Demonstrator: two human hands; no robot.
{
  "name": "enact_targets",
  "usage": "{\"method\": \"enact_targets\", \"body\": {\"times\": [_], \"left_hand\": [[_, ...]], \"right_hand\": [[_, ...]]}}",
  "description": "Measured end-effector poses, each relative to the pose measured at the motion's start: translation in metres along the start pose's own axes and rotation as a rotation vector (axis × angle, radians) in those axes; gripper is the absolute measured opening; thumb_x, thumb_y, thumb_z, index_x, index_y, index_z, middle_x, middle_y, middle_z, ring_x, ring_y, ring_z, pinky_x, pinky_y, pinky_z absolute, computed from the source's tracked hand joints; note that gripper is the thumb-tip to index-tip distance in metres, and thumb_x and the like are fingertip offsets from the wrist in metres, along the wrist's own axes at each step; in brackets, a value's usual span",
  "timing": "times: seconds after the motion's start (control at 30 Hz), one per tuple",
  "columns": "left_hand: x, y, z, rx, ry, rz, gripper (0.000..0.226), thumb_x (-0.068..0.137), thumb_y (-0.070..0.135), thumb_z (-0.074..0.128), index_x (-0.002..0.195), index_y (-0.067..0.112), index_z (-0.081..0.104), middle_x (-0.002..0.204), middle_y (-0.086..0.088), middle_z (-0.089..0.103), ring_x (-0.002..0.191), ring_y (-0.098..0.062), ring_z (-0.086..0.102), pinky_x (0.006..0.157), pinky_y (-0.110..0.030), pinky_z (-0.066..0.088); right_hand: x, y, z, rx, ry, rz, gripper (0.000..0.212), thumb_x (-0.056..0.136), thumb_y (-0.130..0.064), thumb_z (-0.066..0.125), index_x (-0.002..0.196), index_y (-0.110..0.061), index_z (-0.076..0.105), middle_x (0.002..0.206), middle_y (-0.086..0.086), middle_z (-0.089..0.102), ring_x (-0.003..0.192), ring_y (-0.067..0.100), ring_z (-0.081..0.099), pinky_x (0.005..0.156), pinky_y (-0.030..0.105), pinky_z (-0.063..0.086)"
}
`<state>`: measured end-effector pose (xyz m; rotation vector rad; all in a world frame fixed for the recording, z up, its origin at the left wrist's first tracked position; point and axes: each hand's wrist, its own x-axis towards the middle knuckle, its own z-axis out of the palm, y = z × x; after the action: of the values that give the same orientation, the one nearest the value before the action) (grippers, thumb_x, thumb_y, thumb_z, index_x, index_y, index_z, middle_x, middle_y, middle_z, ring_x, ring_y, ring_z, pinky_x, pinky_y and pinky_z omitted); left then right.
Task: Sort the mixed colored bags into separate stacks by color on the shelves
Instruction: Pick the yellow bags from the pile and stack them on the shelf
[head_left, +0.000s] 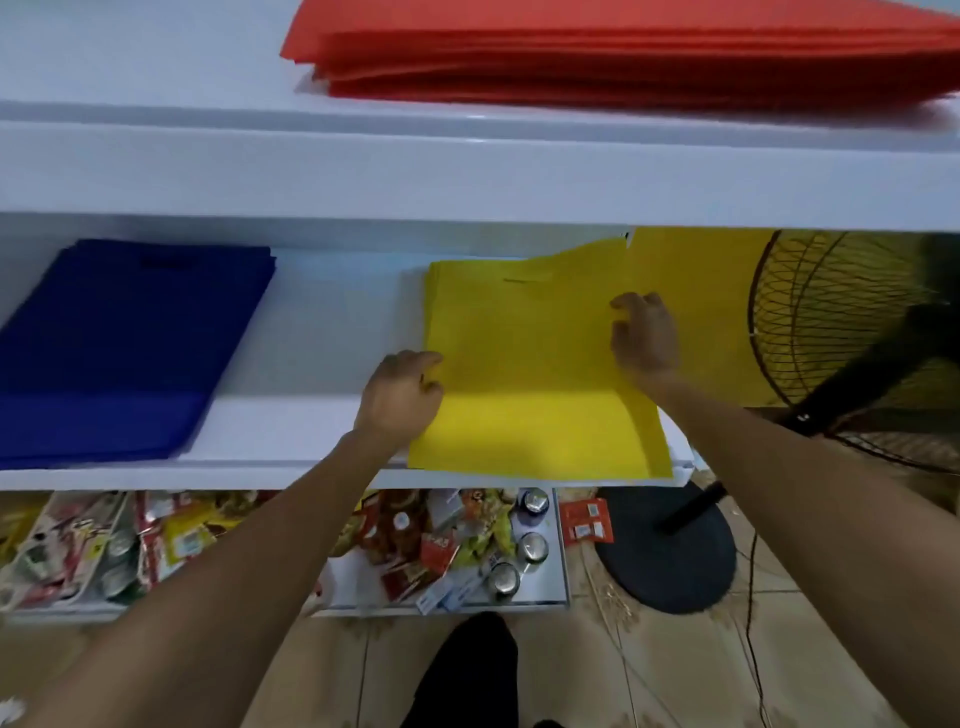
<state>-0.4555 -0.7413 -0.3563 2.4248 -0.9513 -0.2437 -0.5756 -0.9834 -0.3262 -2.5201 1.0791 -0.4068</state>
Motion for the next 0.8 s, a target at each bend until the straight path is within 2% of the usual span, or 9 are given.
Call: {"method": "enact_targets", "body": {"times": [0.1, 0.17, 0.27, 0.33, 0.47, 0.57, 0.67, 0.8], "left_hand": [[0.012, -0.003, 0.013, 0.061, 0.037, -0.042, 0.038, 0.086, 0.018, 0.05, 0.122, 0.014, 0.06, 0.118, -0.015, 0.054, 0.112, -0.034, 0.047, 0.093, -0.037, 0.039], [0.017, 0.001, 0.017, 0.085, 0.066, -0.125, 0.036, 0.087, 0.018, 0.05, 0.122, 0.02, 0.059, 0.121, -0.015, 0.048, 0.112, -0.033, 0.046, 0.093, -0.036, 0.039], [0.026, 0.013, 0.015, 0.02, -0.005, -0.249, 0.038, 0.089, 0.021, 0.049, 0.127, 0.019, 0.054, 0.124, -0.016, 0.045, 0.107, -0.034, 0.051, 0.088, -0.037, 0.046], [0.031, 0.017, 0.013, -0.004, -0.022, -0.261, 0.04, 0.089, 0.022, 0.05, 0.128, 0.016, 0.052, 0.125, -0.016, 0.045, 0.108, -0.034, 0.052, 0.089, -0.036, 0.046], [0.03, 0.016, 0.004, 0.016, -0.066, -0.246, 0.044, 0.089, 0.023, 0.05, 0.132, 0.017, 0.048, 0.127, -0.016, 0.047, 0.112, -0.033, 0.051, 0.088, -0.036, 0.045], [0.012, 0.015, -0.012, 0.002, -0.089, -0.247, 0.046, 0.089, 0.022, 0.05, 0.134, 0.018, 0.046, 0.129, -0.014, 0.046, 0.115, -0.03, 0.05, 0.093, -0.038, 0.046], [-0.016, 0.012, -0.04, -0.005, -0.011, -0.232, 0.038, 0.088, 0.017, 0.052, 0.126, 0.017, 0.053, 0.125, -0.014, 0.049, 0.108, -0.028, 0.055, 0.093, -0.037, 0.047], [-0.072, 0.005, -0.088, 0.023, 0.153, -0.276, 0.034, 0.088, 0.008, 0.049, 0.119, 0.015, 0.061, 0.124, -0.014, 0.051, 0.106, -0.029, 0.055, 0.09, -0.035, 0.047]], "right_hand": [[0.01, 0.014, 0.017, -0.096, -0.131, 0.041, 0.047, 0.093, -0.01, 0.049, 0.139, -0.008, 0.04, 0.137, 0.025, 0.038, 0.125, 0.037, 0.039, 0.095, 0.039, 0.037], [0.008, 0.02, 0.025, -0.151, -0.195, 0.148, 0.051, 0.094, -0.02, 0.048, 0.142, -0.012, 0.033, 0.139, 0.026, 0.033, 0.13, 0.038, 0.03, 0.099, 0.044, 0.034], [0.005, 0.02, 0.029, -0.108, -0.177, 0.213, 0.046, 0.094, -0.021, 0.045, 0.138, -0.009, 0.036, 0.132, 0.026, 0.041, 0.123, 0.038, 0.038, 0.095, 0.042, 0.036], [0.008, 0.016, 0.028, -0.033, -0.194, 0.173, 0.05, 0.093, -0.019, 0.048, 0.14, -0.009, 0.035, 0.125, 0.027, 0.049, 0.117, 0.04, 0.044, 0.088, 0.041, 0.04], [0.008, 0.009, 0.023, -0.107, -0.281, 0.158, 0.056, 0.092, -0.02, 0.049, 0.144, -0.012, 0.03, 0.131, 0.023, 0.045, 0.124, 0.039, 0.039, 0.095, 0.044, 0.039], [-0.006, -0.001, 0.013, -0.206, -0.206, 0.129, 0.052, 0.09, -0.017, 0.049, 0.139, -0.009, 0.034, 0.131, 0.022, 0.045, 0.123, 0.038, 0.036, 0.095, 0.043, 0.037], [-0.018, -0.028, -0.008, -0.205, -0.177, 0.058, 0.048, 0.087, -0.013, 0.049, 0.134, -0.007, 0.039, 0.128, 0.019, 0.047, 0.122, 0.036, 0.037, 0.091, 0.043, 0.039], [-0.038, -0.09, -0.041, -0.175, -0.19, -0.09, 0.048, 0.089, -0.017, 0.049, 0.135, -0.011, 0.038, 0.13, 0.016, 0.046, 0.125, 0.034, 0.036, 0.094, 0.044, 0.036]]}}
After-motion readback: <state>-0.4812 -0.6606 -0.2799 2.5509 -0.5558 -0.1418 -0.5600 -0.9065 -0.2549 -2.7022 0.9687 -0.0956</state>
